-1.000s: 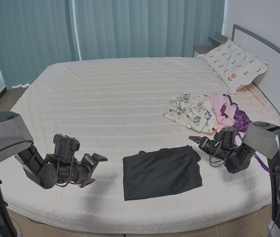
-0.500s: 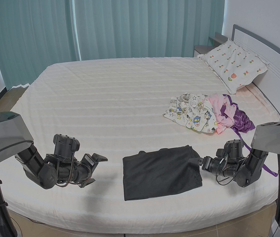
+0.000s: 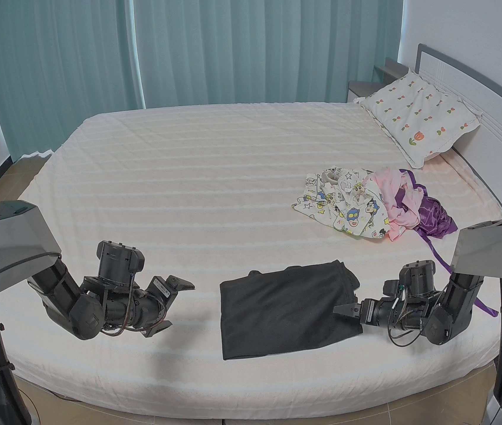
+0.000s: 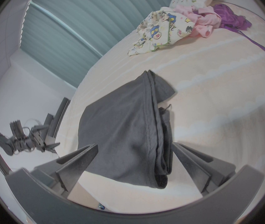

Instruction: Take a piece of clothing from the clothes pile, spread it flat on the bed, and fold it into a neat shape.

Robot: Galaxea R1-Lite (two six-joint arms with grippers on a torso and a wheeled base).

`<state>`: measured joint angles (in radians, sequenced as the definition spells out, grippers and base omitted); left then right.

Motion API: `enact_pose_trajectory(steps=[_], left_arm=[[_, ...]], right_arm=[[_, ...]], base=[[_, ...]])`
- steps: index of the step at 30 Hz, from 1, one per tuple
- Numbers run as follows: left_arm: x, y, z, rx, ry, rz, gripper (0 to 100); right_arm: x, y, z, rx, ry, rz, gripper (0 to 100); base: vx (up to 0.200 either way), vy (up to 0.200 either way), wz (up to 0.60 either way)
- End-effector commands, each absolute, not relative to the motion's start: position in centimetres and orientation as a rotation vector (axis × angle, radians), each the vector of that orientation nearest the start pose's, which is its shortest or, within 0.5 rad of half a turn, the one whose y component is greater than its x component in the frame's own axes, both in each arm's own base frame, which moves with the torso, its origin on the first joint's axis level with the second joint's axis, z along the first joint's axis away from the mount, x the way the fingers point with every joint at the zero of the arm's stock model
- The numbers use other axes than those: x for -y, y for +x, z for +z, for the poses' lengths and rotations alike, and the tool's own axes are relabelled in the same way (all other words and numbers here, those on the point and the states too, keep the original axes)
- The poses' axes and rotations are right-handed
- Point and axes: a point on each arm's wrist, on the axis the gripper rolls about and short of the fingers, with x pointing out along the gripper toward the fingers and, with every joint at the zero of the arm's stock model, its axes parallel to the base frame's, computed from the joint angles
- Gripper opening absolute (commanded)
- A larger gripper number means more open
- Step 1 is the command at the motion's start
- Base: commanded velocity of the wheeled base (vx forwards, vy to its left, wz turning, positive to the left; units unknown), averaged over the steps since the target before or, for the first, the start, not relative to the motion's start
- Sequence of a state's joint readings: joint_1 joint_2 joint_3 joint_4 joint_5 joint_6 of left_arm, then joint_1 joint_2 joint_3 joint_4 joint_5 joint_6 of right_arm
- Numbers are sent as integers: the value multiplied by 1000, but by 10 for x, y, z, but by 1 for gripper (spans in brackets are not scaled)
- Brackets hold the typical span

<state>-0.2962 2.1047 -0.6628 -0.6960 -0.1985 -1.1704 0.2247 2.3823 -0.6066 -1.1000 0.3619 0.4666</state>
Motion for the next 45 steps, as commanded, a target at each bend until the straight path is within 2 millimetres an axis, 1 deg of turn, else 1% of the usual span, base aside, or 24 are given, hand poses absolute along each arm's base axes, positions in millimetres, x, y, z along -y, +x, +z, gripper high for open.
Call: enact_pose_trajectory(steps=[1,4,5,8,15,16,18,19,20,22,28,29,35,37,39,40,41,43,45], left_arm=[[99,310,25,-934,-1052,25,100],[99,309,25,-936,-1052,26,100],[99,310,25,-934,-1052,25,100],[99,309,25,-936,-1052,26,100],[99,309,25,-936,-1052,26,100],[99,309,25,-936,-1052,26,100],[99,309,25,-936,-1052,26,100],[99,309,25,-936,-1052,26,100],[99,310,24,-936,-1052,26,100],[99,310,25,-933,-1053,24,100],[99,309,25,-936,-1052,26,100],[99,310,24,-936,-1052,26,100],[99,310,25,-934,-1052,25,100],[99,310,24,-936,-1052,26,100],[99,310,25,-934,-1052,25,100],[99,310,25,-934,-1052,25,100],[99,310,25,-934,-1052,25,100],[99,310,25,-934,-1052,25,100],[99,310,25,-934,-1052,25,100]], right_arm=[[-85,321,-49,-839,447,407,100],[-85,320,-50,-857,437,404,100],[-85,319,-51,-870,431,398,0],[-81,315,-45,-868,429,390,0],[-72,309,-42,-912,411,354,0],[-70,308,-39,-917,404,347,0],[-65,300,-35,-946,376,343,0],[-65,300,-35,-948,370,345,0],[-59,297,-38,-960,312,358,0],[-57,297,-39,-953,285,367,0],[-57,297,-39,-954,283,366,0],[-57,298,-39,-956,284,365,100],[-58,299,-39,-941,294,393,100],[-58,307,-35,-892,301,406,100],[-59,322,-29,-830,342,398,100],[-60,324,-28,-821,352,395,100],[-64,342,-22,-770,433,374,100],[-71,365,-20,-727,533,348,100],[-77,386,-26,-700,593,315,100]], base=[[0,0,0],[0,0,0],[0,0,0],[0,0,0],[0,0,0],[0,0,0],[0,0,0],[0,0,0],[0,0,0],[0,0,0],[0,0,0],[0,0,0],[0,0,0],[0,0,0],[0,0,0],[0,0,0],[0,0,0],[0,0,0],[0,0,0]])
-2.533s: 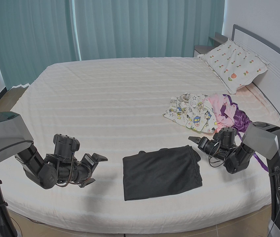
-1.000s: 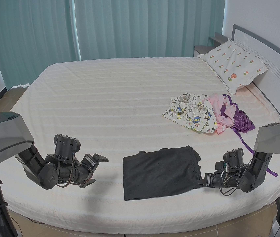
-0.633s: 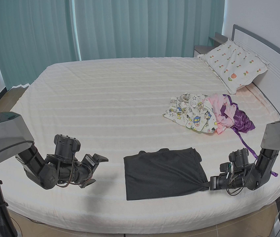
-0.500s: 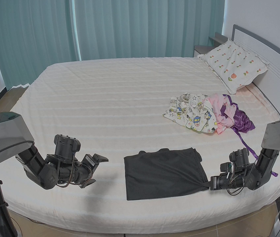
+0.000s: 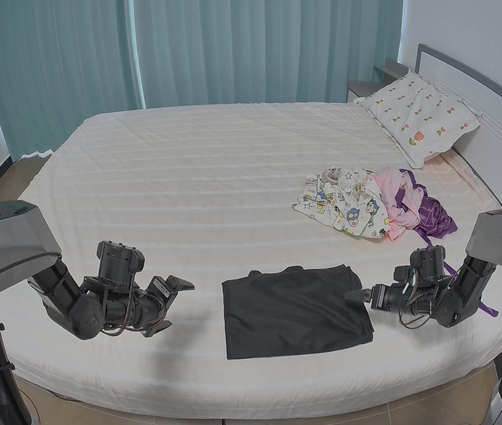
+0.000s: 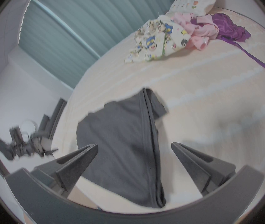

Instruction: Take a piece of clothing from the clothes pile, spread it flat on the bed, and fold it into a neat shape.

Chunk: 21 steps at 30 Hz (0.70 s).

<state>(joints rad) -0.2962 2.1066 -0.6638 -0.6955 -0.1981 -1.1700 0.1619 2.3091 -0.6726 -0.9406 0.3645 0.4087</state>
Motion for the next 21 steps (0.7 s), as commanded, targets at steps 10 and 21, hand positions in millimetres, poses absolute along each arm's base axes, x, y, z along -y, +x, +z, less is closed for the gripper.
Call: enact_pose_trajectory(steps=[10,21], left_arm=[[99,310,24,-936,-1052,26,100],[99,310,25,-934,-1052,25,100]], right_arm=[[-91,415,-70,-675,588,204,100],[-97,424,-69,-612,613,202,0]], base=[[0,0,0],[0,0,0]])
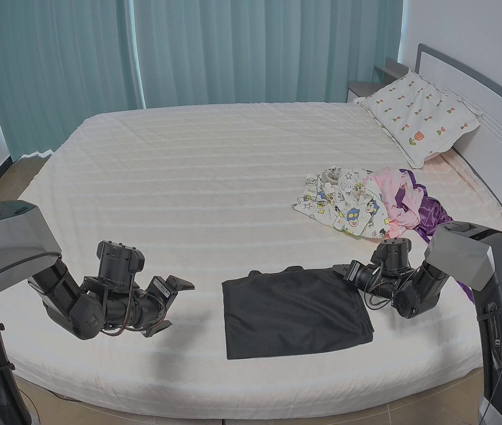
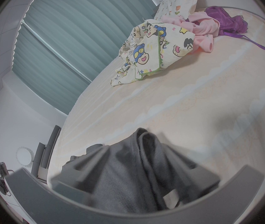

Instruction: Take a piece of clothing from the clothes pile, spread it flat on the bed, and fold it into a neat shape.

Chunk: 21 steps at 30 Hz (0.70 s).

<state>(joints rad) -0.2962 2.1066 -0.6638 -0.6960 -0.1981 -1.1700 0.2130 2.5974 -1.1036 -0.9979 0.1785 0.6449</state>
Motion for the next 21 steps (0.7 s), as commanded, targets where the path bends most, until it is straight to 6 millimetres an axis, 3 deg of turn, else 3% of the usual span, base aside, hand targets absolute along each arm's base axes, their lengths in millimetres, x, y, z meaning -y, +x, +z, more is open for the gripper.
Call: enact_pose_trajectory(steps=[1,19,20,21], left_arm=[[99,310,25,-934,-1052,25,100],[99,310,25,-933,-1052,26,100],[99,310,25,-933,-1052,26,100],[99,310,25,-933,-1052,26,100]], right_arm=[[-96,425,-69,-598,613,196,0],[-94,436,-70,-530,643,97,0],[-93,436,-70,-530,645,95,100],[-93,435,-70,-531,645,95,100]], base=[[0,0,0],[0,0,0],[0,0,0],[0,0,0]])
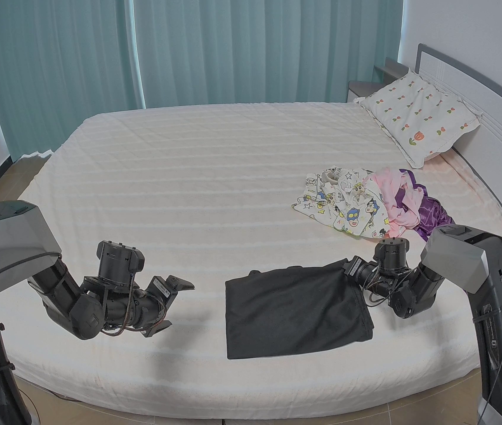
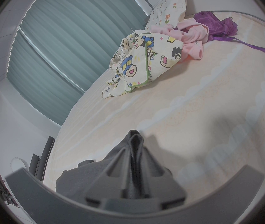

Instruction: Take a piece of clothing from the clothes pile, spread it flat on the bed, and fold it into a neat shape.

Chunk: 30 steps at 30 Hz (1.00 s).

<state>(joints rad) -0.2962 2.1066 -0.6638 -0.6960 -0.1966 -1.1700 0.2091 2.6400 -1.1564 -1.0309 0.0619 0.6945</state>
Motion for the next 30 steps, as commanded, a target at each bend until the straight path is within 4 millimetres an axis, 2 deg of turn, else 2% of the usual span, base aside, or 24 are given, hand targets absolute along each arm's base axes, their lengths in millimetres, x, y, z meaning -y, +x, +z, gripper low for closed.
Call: enact_pose_trajectory(steps=[1,5,8,9,12,15,18,19,21,25,30], left_arm=[[99,310,25,-933,-1052,26,100],[99,310,25,-933,-1052,26,100],[99,310,25,-932,-1054,26,100],[99,310,25,-932,-1055,27,100],[99,310,26,-931,-1058,27,100],[99,310,25,-933,-1058,28,100],[99,310,25,-933,-1059,28,100],[99,310,25,-933,-1059,28,100],[99,310,25,-933,-1055,25,100],[99,310,25,-934,-1054,27,100],[99,310,25,-931,-1054,27,100]], right_arm=[[-93,434,-70,-533,645,94,100],[-91,433,-62,-515,652,95,100],[-80,426,-40,-463,668,89,100],[-79,425,-38,-459,670,87,100],[-69,406,-19,-441,677,77,100],[-67,395,-13,-447,676,72,100],[-63,374,-5,-462,678,38,100],[-63,374,-5,-462,678,38,100],[-64,355,-6,-483,733,20,100],[-67,337,-11,-472,805,33,100],[-72,332,-28,-497,806,42,100]], base=[[0,0,0],[0,0,0],[0,0,0],[0,0,0],[0,0,0],[0,0,0],[0,0,0],[0,0,0],[100,0,0],[200,0,0],[40,0,0]])
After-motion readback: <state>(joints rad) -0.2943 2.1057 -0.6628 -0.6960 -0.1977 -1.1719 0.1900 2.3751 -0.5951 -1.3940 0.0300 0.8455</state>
